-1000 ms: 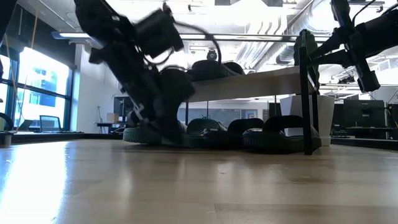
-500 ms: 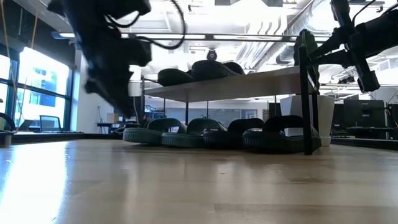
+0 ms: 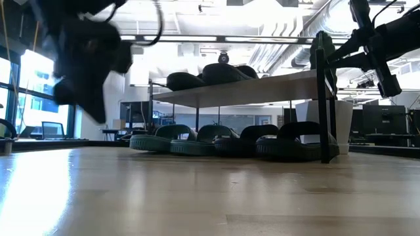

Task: Pick and place slides into the shelf
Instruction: Put the green slide under the shelf

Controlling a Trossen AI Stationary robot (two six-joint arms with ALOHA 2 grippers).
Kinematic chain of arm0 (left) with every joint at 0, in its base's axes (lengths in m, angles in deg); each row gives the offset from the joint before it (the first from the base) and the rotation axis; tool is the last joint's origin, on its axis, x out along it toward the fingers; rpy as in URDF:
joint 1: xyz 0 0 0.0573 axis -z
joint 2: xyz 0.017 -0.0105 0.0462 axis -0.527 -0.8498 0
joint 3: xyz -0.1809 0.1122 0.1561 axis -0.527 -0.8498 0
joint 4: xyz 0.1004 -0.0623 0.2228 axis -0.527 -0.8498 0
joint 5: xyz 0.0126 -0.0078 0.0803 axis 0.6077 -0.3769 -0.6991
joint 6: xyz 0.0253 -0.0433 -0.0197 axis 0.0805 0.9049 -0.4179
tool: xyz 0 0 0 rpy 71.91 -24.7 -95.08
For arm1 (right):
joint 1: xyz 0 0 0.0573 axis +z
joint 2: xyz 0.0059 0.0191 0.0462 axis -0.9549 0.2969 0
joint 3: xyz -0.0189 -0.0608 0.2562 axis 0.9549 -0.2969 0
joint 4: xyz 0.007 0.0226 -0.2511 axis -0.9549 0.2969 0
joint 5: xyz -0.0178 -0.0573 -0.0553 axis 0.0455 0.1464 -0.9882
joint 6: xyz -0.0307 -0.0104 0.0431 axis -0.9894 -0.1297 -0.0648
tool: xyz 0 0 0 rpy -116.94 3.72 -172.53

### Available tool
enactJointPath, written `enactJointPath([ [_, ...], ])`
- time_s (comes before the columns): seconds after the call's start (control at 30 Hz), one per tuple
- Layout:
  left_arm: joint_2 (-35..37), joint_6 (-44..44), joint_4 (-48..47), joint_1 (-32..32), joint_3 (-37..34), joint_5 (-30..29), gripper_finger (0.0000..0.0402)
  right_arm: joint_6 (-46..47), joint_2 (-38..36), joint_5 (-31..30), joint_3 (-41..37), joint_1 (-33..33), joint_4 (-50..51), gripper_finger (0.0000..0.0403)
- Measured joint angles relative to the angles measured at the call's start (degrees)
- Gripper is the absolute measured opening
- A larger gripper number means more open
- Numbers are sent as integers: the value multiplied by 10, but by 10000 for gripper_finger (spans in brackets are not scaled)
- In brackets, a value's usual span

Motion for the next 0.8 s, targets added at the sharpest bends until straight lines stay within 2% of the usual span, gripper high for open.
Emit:
enactJointPath([
  [0.2, 0, 115, 47, -2, -75, -151, 0, 0, 0, 0, 0, 0, 1, 0],
  [0.27, 0, 127, 69, -2, -86, -177, 0, 0, 0, 0, 0, 0, 1, 0],
  [0.5, -18, 96, 115, -36, -90, -212, 0, 0, 0, 1, 0, 0, 1, 0],
  [0.8, -26, 69, 133, -94, -90, -205, 0, -1, 0, 3, 0, 0, 2, 0],
])
